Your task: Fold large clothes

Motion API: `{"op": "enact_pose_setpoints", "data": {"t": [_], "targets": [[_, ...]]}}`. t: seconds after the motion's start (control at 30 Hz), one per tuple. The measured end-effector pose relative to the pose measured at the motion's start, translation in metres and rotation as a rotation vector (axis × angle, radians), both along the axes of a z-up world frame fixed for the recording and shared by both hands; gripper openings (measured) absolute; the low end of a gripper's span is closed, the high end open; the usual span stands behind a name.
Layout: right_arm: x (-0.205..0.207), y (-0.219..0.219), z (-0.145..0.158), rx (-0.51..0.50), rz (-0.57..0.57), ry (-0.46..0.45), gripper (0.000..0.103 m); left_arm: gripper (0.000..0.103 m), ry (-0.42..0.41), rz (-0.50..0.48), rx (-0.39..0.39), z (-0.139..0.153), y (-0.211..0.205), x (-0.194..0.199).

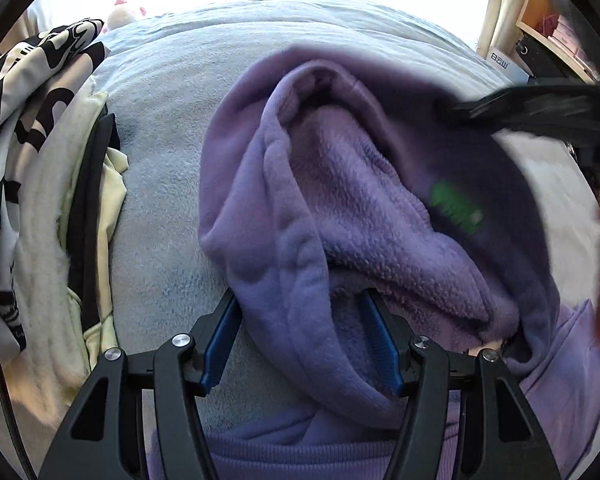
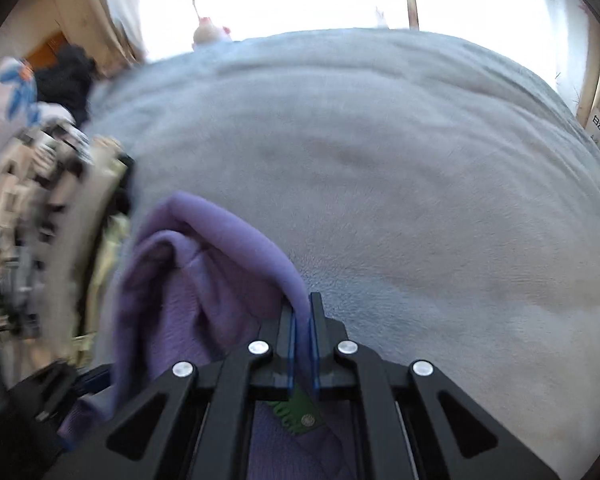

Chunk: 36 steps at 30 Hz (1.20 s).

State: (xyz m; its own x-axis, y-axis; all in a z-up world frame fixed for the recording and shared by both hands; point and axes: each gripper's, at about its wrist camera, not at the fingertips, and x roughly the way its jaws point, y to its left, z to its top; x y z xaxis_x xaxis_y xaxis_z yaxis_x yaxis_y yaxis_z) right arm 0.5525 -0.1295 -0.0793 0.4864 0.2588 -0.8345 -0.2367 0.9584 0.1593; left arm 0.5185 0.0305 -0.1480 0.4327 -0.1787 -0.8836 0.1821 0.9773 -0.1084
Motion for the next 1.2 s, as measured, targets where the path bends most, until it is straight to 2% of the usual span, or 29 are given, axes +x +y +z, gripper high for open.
{"op": "enact_pose_setpoints", "data": {"t": [0.1, 0.23, 0.33, 0.43, 0.5, 0.63, 0.7, 0.77, 0.83, 0.9, 0.97, 1.03, 1.1, 1.2], "targets": [[-0.038, -0.032, 0.038, 0.074, 0.068, -0.103, 0.005, 0.059, 0.006, -0.013, -0.031, 0.001, 0.000, -0.008], [-0.092, -0.062, 0.074, 0.131, 0.142, -0.196, 0.005, 0.059, -0.010, -0.076, -0.096, 0.019, 0.003, -0.039], [-0.144, -0.071, 0.094, 0.134, 0.215, -0.254, 0.005, 0.059, -0.034, -0.122, -0.116, 0.036, 0.010, -0.067], [-0.205, -0.066, 0.111, 0.097, 0.302, -0.311, 0.005, 0.059, -0.048, -0.167, -0.126, 0.052, 0.022, -0.102], [-0.254, -0.054, 0.118, 0.023, 0.385, -0.349, 0.005, 0.059, -0.047, -0.189, -0.138, 0.058, 0.029, -0.118], [-0.330, -0.030, 0.097, -0.154, 0.477, -0.348, 0.007, 0.059, -0.012, -0.205, -0.161, 0.058, 0.045, -0.159], [-0.352, -0.027, 0.077, -0.206, 0.444, -0.319, 0.008, 0.059, 0.012, -0.208, -0.162, 0.050, 0.051, -0.179], [-0.358, -0.032, 0.052, -0.214, 0.377, -0.250, 0.010, 0.059, 0.038, -0.205, -0.173, 0.044, 0.053, -0.193], [-0.357, -0.043, 0.031, -0.173, 0.270, -0.143, 0.012, 0.059, 0.069, -0.199, -0.200, 0.040, 0.060, -0.205], [-0.354, -0.055, 0.020, -0.124, 0.157, -0.081, 0.012, 0.059, 0.091, -0.203, -0.226, 0.039, 0.066, -0.219], [-0.351, -0.068, 0.016, -0.031, 0.037, -0.024, 0.016, 0.059, 0.095, -0.215, -0.251, 0.042, 0.074, -0.226], [-0.355, -0.080, 0.016, 0.089, -0.055, 0.016, 0.029, 0.060, 0.096, -0.234, -0.282, 0.048, 0.079, -0.228], [-0.361, -0.090, 0.016, 0.210, -0.122, 0.042, 0.033, 0.069, 0.101, -0.262, -0.356, 0.060, 0.084, -0.236], [-0.367, -0.098, 0.016, 0.336, -0.177, 0.074, 0.039, 0.073, 0.100, -0.295, -0.455, 0.073, 0.086, -0.231]]}}
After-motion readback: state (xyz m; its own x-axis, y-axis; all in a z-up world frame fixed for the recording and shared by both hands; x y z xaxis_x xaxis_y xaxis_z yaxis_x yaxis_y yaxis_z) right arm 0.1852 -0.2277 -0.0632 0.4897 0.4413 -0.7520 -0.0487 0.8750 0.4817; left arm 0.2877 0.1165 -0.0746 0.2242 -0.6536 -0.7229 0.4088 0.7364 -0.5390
